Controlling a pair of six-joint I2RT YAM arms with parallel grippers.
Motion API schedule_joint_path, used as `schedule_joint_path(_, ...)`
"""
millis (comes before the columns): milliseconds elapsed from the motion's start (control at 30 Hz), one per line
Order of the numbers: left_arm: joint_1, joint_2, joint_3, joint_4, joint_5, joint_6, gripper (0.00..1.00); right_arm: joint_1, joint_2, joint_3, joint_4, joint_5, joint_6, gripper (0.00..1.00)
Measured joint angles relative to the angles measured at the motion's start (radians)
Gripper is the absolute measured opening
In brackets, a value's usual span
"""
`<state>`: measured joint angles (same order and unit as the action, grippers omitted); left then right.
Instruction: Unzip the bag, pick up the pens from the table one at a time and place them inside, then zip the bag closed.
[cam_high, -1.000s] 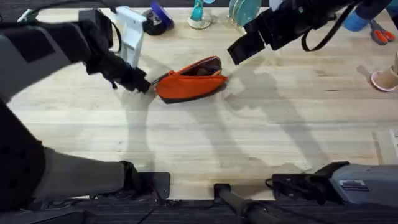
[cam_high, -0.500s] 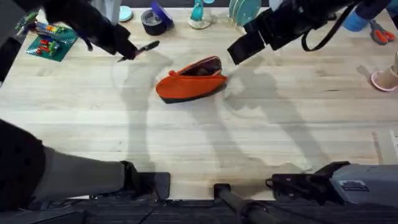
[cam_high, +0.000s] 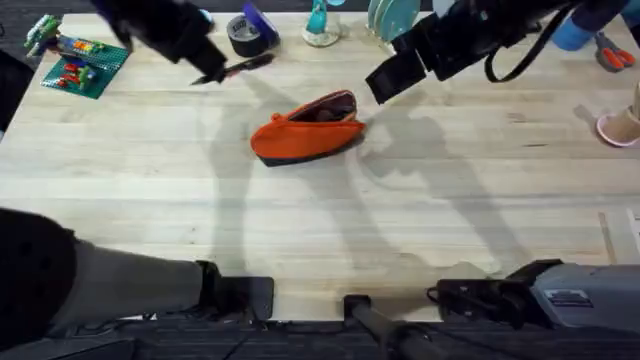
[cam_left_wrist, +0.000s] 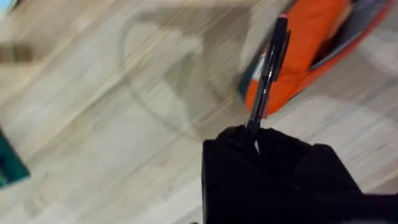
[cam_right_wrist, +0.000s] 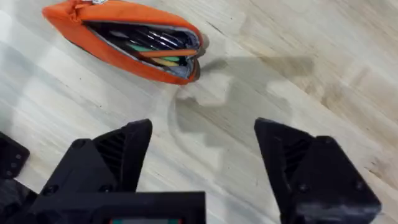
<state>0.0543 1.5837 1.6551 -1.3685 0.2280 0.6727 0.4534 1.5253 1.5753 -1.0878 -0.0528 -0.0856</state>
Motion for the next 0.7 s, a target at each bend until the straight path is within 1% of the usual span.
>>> schedule_joint_path(200, -0.148, -0.001, 0.001, 0.0, 0.036, -0.01, 0.041, 0.0, 0.0, 0.0, 0.0, 0.0, 0.0, 0.995)
schedule_joint_path(333, -0.223, -0.001, 0.001, 0.024, 0.066, -0.023, 0.041, 0.0, 0.0, 0.0, 0.003, 0.0, 0.0, 0.995)
schedule_joint_path(400, -0.255, -0.001, 0.001, 0.049, 0.073, -0.034, 0.041, 0.0, 0.0, 0.0, 0.007, 0.0, 0.0, 0.995)
schedule_joint_path(500, -0.294, -0.001, 0.001, 0.056, 0.079, -0.054, 0.041, 0.0, 0.0, 0.0, 0.011, 0.0, 0.0, 0.995)
schedule_joint_path(700, -0.348, -0.001, 0.001, 0.059, 0.087, -0.091, 0.041, 0.0, 0.0, 0.0, 0.011, 0.0, 0.0, 0.996)
